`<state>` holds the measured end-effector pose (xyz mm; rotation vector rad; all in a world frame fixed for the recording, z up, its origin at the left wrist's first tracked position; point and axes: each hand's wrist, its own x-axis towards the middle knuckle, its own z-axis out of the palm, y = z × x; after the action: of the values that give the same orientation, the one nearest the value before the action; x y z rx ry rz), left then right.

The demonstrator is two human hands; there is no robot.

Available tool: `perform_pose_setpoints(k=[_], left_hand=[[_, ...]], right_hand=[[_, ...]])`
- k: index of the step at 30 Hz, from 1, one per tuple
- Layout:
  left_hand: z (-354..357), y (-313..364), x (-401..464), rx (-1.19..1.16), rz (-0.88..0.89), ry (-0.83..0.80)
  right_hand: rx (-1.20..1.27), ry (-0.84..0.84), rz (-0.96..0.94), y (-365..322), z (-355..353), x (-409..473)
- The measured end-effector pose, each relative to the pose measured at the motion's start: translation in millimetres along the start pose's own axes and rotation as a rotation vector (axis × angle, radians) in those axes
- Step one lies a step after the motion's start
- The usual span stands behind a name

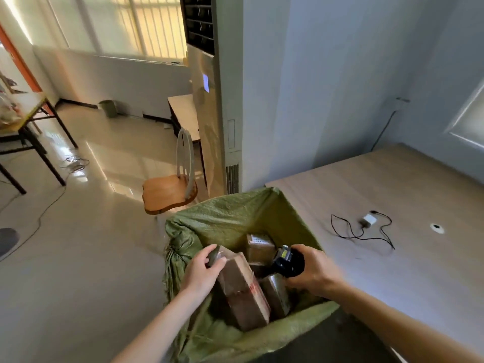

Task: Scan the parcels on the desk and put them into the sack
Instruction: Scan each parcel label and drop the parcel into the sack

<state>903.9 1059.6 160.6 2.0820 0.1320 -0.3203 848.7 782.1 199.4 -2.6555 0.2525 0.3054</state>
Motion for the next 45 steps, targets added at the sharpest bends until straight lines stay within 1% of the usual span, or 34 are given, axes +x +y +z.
perform_pose_setpoints(k=[5,10,17,20,23,28,32,35,40,45], left_hand=[[12,72,-25,0.104,0.284,-0.141],[60,154,-76,0.13,0.513,-0.297],[172,267,-203,0.146,0.747,-0.523],[235,300,-267,0.141,0.834,-0.632],[303,325,-344,0.189,0.93,-0.722],[422,351,-489,0.231,1.054,-0.899],[509,350,-606,0.229,1.143,-1.053],[564,345,-683,0.24,1.176,-1.168],[649,335,-782,0.284,1.213,-1.325],[732,325,-853,0.338,1.222,-1.445]], right_hand=[[0.0,0.162,0.092,23,-55,-74],[-0.039,0.317,0.269,58,-120,-181],[-0.032,0.538,0.544,135,-194,-366],[-0.011,0.612,0.654,177,-212,-451],[0.017,0.66,0.758,223,-221,-535],[0.047,0.712,0.95,307,-220,-677],[0.042,0.729,1.103,365,-207,-787],[0.055,0.758,1.224,400,-195,-861],[0.119,0.792,1.402,454,-167,-957],[0.203,0.81,1.551,508,-142,-1020]])
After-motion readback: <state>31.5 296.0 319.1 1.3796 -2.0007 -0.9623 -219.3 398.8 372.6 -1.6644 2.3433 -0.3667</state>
